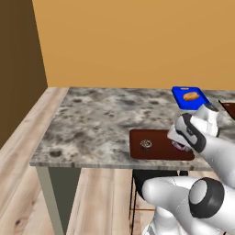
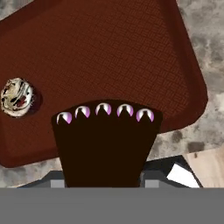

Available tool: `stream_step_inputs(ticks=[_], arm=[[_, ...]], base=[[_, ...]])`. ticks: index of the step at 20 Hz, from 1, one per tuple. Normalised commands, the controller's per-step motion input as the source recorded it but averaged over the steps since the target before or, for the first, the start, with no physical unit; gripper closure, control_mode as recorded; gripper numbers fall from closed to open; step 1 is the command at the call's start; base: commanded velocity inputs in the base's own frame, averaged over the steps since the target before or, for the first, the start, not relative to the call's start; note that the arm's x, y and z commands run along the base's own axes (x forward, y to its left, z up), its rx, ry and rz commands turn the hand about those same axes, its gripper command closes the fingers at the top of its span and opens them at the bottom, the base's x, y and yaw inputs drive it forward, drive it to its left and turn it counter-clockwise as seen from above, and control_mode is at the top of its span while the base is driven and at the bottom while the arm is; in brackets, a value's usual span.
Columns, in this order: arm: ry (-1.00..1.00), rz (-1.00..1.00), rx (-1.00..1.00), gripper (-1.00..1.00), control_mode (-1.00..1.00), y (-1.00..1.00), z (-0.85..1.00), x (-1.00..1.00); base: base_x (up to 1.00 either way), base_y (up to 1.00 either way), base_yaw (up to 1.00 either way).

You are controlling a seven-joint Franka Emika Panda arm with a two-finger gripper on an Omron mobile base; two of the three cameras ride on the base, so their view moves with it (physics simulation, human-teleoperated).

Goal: Take the cake and cupcake from the fridge and place them on the empty tray on the dining counter.

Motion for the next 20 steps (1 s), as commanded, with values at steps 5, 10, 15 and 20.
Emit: stream_step_inputs(ticks=[5, 10, 15, 20], arm=[[0.01, -0.01, 0.0, 1.0, -1.0, -0.24, -0.38, 0.65], [0.01, 0.0, 0.0, 1.0, -1.0, -0.28, -0.29, 0.54], [0.0, -0.01, 0.0, 1.0, -1.0, -0.09, -0.19, 0.33], [0.01, -0.03, 0.0, 1.0, -1.0, 0.0, -0.33, 0.27]], base=[[0.0, 0.0, 0.0], [0.0, 0.0, 0.0], [0.0, 0.0, 0.0], [0.0, 0.0, 0.0]])
